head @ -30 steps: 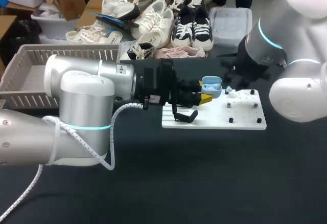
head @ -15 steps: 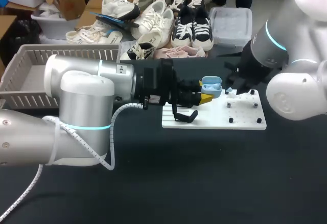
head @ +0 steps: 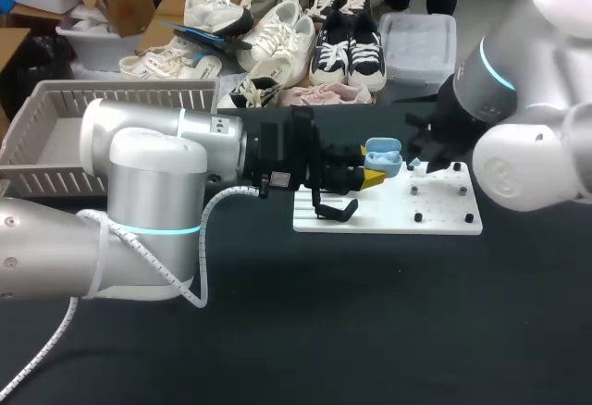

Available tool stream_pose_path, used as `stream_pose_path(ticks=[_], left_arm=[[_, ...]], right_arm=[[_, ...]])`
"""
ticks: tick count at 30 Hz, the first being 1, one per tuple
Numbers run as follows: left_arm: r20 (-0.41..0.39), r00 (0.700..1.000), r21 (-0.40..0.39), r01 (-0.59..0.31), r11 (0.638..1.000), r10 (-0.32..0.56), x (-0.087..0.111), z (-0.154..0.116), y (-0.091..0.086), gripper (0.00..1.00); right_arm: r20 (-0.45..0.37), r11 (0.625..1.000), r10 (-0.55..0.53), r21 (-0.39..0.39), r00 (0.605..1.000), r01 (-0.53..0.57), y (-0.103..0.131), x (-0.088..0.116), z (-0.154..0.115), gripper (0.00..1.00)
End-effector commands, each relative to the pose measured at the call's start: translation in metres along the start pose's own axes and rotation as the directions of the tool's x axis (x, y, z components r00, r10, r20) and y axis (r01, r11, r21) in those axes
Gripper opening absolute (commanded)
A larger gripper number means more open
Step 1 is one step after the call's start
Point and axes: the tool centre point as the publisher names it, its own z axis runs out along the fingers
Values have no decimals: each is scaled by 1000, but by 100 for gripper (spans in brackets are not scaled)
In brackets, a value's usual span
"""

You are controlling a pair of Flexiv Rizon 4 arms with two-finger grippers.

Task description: Pick up each earbud case from the left stands, insert the matching earbuds, close the lid, and place the case in the box.

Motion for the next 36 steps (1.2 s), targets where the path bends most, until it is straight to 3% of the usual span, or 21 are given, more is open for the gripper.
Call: stream_pose_path(ticks=[1, 36], left_arm=[[1, 1000, -8, -1, 1000, 1, 0, 1, -1, 0], [1, 1000, -8, -1, 1000, 1, 0, 1, -1, 0]], right_arm=[[-8, 1000, 5, 3, 1000, -4, 0, -2, 1, 35], [-34, 1000, 23, -1, 999, -23, 4, -7, 15, 30]])
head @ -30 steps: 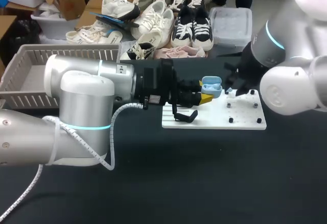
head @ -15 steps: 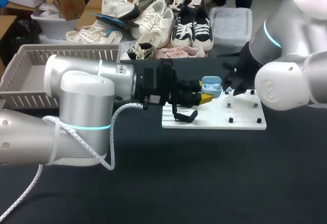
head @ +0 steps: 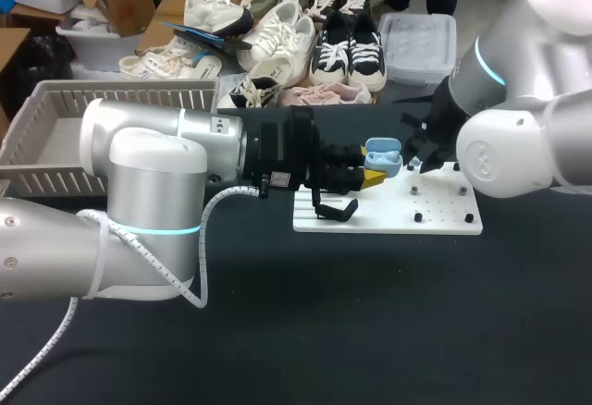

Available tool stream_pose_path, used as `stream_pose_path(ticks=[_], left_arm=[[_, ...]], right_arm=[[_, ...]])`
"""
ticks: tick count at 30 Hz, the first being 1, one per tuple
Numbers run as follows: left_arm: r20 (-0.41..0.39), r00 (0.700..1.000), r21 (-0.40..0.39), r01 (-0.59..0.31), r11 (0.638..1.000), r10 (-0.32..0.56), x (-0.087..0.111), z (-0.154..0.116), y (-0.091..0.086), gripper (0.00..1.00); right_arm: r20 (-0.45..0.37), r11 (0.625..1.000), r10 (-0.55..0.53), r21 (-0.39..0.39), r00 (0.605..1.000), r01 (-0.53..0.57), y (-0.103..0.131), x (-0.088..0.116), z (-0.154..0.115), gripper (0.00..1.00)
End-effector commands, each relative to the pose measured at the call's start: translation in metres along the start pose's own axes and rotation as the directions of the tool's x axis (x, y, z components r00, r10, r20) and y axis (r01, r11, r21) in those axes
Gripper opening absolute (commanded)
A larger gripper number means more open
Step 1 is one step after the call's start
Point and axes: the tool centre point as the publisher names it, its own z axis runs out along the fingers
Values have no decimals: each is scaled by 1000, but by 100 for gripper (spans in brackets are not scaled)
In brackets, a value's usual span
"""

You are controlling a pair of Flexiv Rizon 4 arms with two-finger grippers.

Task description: Pick up each earbud case from the left stands, insert the matching earbuds, close the lid, and place the case in the box.

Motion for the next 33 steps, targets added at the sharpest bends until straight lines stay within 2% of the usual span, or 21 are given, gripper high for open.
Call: stream_pose_path(ticks=[1, 7, 21, 27, 28, 32, 33], left_arm=[[1, 1000, -8, -1, 1000, 1, 0, 1, -1, 0], [1, 1000, -8, -1, 1000, 1, 0, 1, -1, 0], [1, 1000, -8, -1, 1000, 1, 0, 1, -1, 0], [1, 1000, -8, -1, 1000, 1, 0, 1, -1, 0], [1, 1000, -8, -1, 1000, 1, 0, 1, -1, 0], [1, 1000, -8, -1, 1000, 1, 0, 1, -1, 0], [1, 1000, -8, -1, 1000, 1, 0, 1, -1, 0]], right_arm=[[-2, 1000, 5, 7, 1000, -5, 1, -2, 2, 31], [-3, 1000, 15, 7, 1000, -15, -1, -5, 2, 33], [-10, 1000, 14, 7, 1000, -14, 0, -6, 7, 28], [-13, 1000, 17, 8, 1000, -17, -1, -7, 8, 23], [-14, 1000, 17, 7, 1000, -17, -1, -7, 8, 17], [-13, 1000, 18, 6, 1000, -17, 0, -7, 8, 14], [-13, 1000, 18, 7, 1000, -18, 0, -7, 8, 9]])
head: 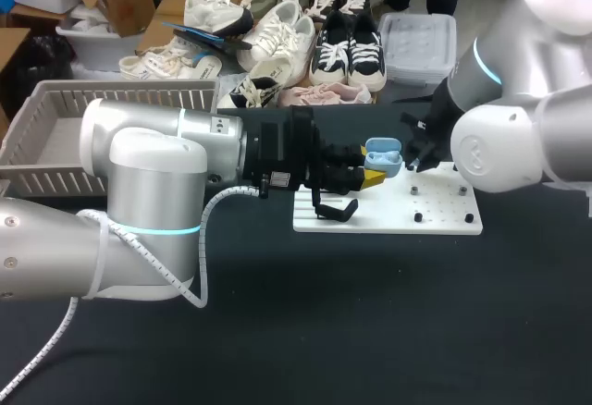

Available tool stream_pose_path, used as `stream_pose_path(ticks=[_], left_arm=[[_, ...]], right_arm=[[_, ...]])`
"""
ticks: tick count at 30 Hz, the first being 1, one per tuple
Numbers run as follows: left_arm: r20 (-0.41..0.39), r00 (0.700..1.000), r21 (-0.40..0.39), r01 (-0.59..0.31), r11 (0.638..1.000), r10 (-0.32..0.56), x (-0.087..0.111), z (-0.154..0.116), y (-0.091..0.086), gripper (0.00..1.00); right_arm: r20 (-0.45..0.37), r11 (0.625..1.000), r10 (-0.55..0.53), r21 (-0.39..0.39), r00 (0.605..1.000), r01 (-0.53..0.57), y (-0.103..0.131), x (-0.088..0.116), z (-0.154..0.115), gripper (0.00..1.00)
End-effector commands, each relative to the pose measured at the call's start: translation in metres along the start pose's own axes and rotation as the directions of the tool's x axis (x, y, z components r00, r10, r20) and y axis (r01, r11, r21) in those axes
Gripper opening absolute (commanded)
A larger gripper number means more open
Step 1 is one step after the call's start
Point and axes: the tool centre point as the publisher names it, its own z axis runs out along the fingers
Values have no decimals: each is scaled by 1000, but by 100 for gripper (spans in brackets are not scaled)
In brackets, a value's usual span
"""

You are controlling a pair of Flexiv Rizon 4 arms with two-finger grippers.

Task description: Pick up each earbud case from the left stands, insert the matching earbuds, close the lid, and place the case in the box.

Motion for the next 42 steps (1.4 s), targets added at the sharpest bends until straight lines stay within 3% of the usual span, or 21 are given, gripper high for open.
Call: stream_pose_path(ticks=[1, 3, 23, 34, 42], left_arm=[[1, 1000, -8, -1, 1000, 1, 0, 1, -1, 0], [1, 1000, -8, -1, 1000, 1, 0, 1, -1, 0], [1, 1000, -8, -1, 1000, 1, 0, 1, -1, 0], [1, 1000, -8, -1, 1000, 1, 0, 1, -1, 0], [1, 1000, -8, -1, 1000, 1, 0, 1, -1, 0]], right_arm=[[-5, 1000, 4, 6, 1000, -4, 1, -1, 1, 6], [-4, 1000, 4, 7, 1000, -4, 1, -1, 1, 0], [46, 1000, -4, -1, 999, 4, 0, 9, -30, 0], [96, 995, -67, 82, 993, 60, -24, 44, -65, 0], [116, 984, -138, 125, 984, 123, -27, 77, -98, 0]])
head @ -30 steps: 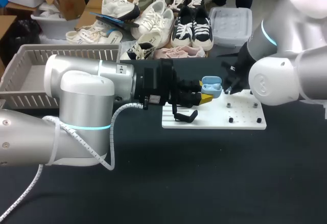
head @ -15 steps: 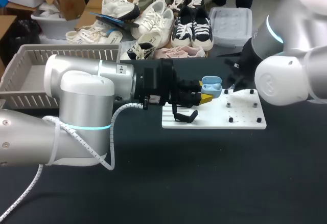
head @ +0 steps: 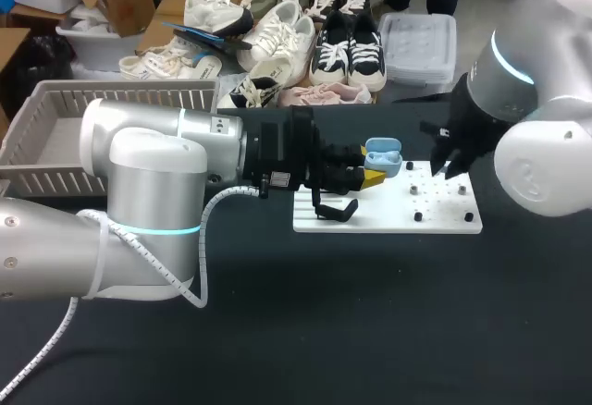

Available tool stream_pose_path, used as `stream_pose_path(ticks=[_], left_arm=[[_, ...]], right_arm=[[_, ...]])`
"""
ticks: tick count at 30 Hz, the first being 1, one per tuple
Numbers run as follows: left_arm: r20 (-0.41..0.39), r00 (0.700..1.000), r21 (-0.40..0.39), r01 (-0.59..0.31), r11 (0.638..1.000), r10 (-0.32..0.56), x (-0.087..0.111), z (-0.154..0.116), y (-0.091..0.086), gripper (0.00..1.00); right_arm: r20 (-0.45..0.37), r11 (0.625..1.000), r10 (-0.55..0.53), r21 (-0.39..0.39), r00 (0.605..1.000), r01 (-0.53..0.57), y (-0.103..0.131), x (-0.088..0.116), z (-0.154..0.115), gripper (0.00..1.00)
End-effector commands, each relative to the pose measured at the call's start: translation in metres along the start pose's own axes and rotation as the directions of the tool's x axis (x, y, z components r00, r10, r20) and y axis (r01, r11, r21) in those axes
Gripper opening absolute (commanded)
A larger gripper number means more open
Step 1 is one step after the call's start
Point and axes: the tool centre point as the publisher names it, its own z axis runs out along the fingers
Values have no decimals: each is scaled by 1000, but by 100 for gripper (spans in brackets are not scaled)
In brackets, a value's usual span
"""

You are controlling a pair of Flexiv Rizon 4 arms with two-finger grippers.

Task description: Pick up each earbud case from the left stands, insert the matching earbuds, close the lid, and place the case in the box.

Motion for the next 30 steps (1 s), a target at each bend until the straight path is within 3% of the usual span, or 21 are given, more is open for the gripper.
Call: stream_pose_path(ticks=[1, 16, 20, 30], left_arm=[[1, 1000, -8, -1, 1000, 1, 0, 1, -1, 0], [1, 1000, -8, -1, 1000, 1, 0, 1, -1, 0], [1, 1000, -8, -1, 1000, 1, 0, 1, -1, 0], [1, 1000, -8, -1, 1000, 1, 0, 1, -1, 0]], right_arm=[[107, 1000, -8, 27, 994, 5, -1, 31, -33, 0], [77, 982, -176, 78, 981, 170, 18, 97, -81, 0], [72, 976, -213, 56, 975, 209, 24, 111, -96, 0], [74, 931, -366, 32, 928, 364, 55, 127, -129, 0]])
